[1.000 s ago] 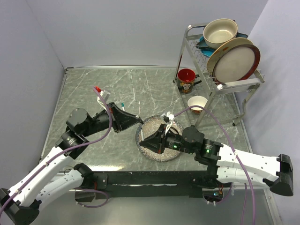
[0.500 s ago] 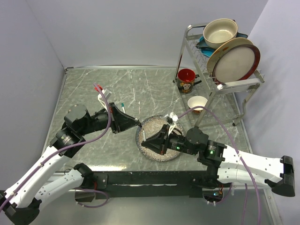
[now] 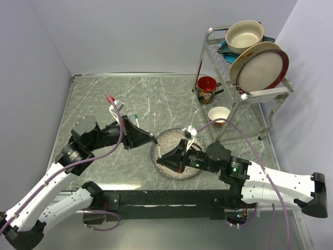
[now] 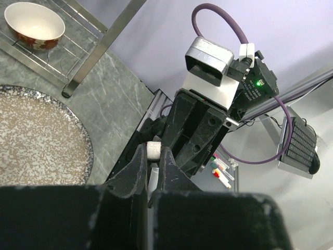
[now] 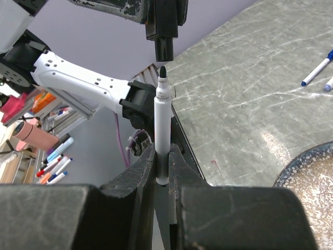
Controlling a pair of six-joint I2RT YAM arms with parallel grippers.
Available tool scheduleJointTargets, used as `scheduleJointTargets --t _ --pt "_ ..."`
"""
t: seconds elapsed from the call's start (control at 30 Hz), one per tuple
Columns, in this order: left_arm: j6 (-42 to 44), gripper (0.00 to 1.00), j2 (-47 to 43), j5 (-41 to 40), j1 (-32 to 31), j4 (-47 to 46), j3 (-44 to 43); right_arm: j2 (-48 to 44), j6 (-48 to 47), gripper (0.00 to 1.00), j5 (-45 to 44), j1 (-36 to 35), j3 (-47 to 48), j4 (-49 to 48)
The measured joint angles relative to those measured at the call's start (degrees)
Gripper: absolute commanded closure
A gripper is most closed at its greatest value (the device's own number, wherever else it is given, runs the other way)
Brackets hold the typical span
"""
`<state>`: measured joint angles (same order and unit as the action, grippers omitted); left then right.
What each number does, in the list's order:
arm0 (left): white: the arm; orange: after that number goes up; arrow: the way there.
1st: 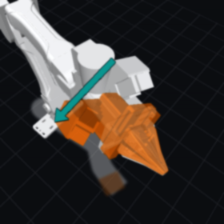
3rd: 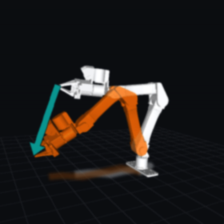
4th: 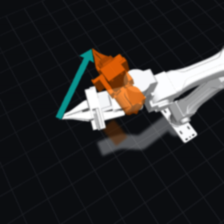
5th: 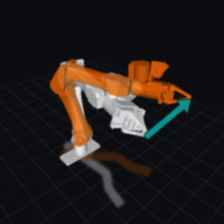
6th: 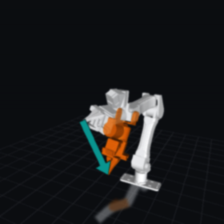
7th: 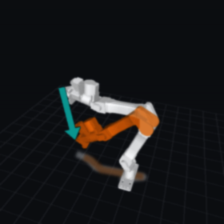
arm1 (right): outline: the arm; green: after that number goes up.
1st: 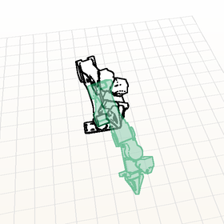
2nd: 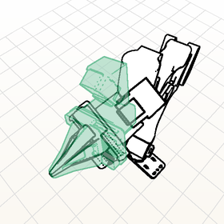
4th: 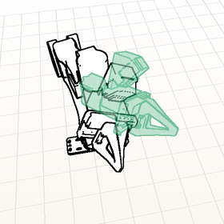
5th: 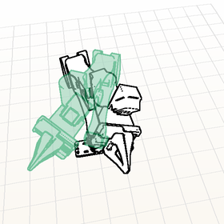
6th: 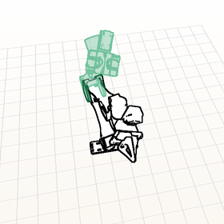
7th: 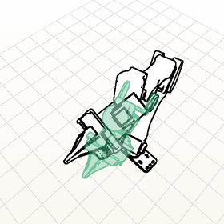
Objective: Insert the pens into the pen caps
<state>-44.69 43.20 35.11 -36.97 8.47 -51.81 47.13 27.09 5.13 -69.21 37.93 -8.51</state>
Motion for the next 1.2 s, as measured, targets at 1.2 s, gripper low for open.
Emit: scheduleJointTargets --t 1.2 --pt "0.1 0.99 -0.9 0.0 0.0 2.7 -0.7 1.6 0.0 1.0 -0.1 -1.2 0.0 -0.1"
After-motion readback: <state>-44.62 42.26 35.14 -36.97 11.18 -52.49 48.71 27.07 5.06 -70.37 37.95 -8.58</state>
